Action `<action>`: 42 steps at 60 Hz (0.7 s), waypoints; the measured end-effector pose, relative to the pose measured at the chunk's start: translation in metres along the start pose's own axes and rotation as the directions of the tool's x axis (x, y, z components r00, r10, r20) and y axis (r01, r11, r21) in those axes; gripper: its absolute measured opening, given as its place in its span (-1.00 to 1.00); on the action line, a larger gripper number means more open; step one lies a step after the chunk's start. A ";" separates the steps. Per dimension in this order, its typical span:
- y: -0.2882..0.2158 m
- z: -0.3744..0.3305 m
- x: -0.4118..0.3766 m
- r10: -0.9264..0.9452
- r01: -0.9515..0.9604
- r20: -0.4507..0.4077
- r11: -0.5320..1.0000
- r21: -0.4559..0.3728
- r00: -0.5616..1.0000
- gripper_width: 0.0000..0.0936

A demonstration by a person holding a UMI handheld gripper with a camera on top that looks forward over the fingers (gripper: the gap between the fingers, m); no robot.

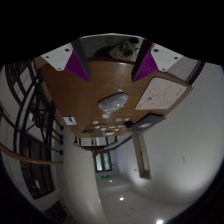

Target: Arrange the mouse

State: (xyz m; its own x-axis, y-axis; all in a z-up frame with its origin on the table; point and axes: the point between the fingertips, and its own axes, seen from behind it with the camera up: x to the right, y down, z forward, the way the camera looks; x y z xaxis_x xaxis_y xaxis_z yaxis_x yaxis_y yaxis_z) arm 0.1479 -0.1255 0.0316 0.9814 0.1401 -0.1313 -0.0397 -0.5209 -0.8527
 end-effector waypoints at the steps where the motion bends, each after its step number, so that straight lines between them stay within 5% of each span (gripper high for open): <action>1: 0.000 0.008 -0.004 -0.004 0.004 0.004 1.000 -0.007 1.000 0.78; 21: -0.024 0.135 -0.040 -0.052 0.056 0.038 0.992 -0.109 0.998 0.78; 36: -0.062 0.204 -0.031 -0.032 0.024 -0.058 0.990 -0.141 0.998 0.75; 38: -0.066 0.213 -0.029 -0.034 0.023 -0.077 0.990 -0.139 0.996 0.72; 42: -0.071 0.221 -0.014 -0.045 0.024 -0.166 0.992 -0.127 0.985 0.22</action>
State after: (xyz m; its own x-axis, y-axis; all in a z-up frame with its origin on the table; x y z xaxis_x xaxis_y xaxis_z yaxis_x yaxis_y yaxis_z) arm 0.0954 0.0960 -0.0181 0.9997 0.0219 -0.0068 0.0082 -0.6198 -0.7847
